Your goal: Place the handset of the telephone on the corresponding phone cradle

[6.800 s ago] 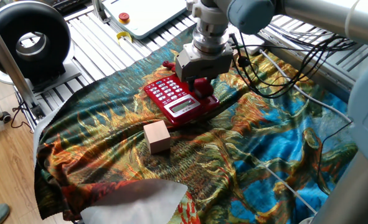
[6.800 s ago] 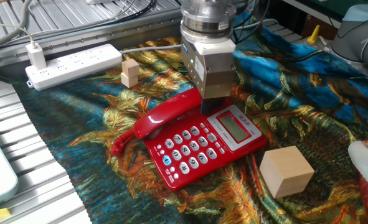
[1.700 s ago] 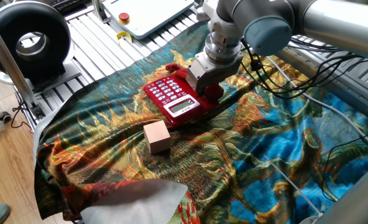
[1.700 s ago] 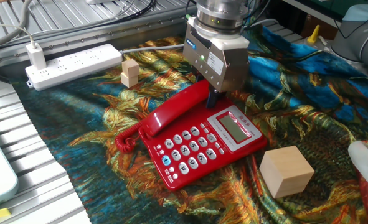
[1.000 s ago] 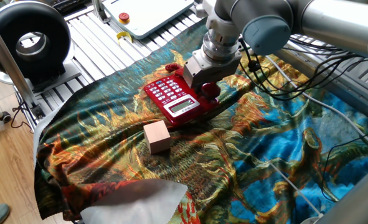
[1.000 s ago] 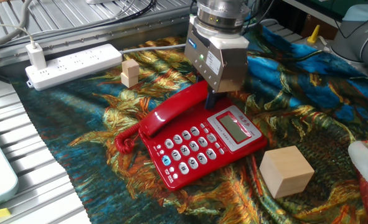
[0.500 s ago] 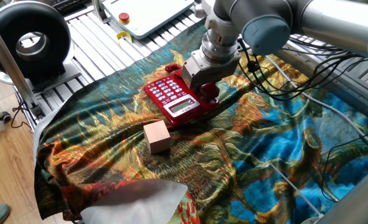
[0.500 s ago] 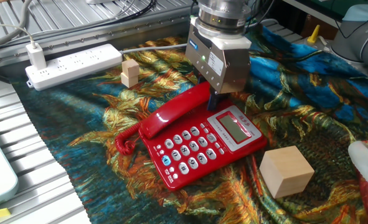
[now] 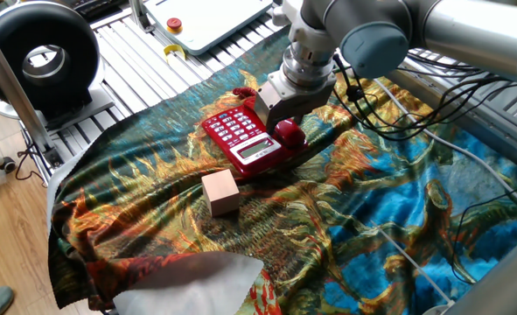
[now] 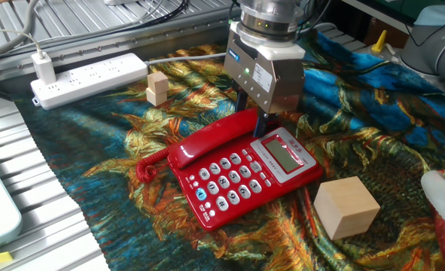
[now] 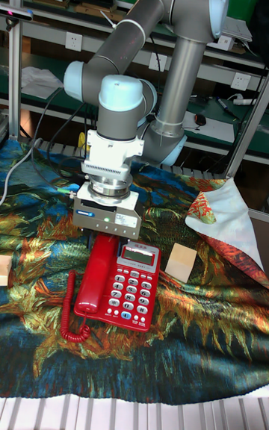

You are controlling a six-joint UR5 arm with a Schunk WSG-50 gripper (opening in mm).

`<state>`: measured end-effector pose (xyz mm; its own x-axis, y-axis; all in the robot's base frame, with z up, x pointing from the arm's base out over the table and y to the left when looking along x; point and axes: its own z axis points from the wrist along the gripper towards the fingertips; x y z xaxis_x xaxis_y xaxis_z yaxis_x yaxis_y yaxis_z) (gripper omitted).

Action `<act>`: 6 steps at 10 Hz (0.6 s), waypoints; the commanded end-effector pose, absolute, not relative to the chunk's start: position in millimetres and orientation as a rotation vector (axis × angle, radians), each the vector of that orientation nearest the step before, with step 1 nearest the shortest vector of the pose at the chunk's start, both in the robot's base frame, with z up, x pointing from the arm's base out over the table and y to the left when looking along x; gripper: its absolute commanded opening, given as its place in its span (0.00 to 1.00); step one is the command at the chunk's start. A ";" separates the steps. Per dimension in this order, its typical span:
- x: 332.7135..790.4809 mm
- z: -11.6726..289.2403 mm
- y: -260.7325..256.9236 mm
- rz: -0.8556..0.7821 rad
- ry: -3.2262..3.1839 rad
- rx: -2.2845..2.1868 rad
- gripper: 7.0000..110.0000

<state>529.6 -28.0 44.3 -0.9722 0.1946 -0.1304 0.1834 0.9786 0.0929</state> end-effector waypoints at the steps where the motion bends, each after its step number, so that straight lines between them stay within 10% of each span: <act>1: 531.5 48.5 -25.8 0.146 2.977 0.286 0.57; 6: 528.1 76.8 -30.6 0.096 2.989 0.272 0.57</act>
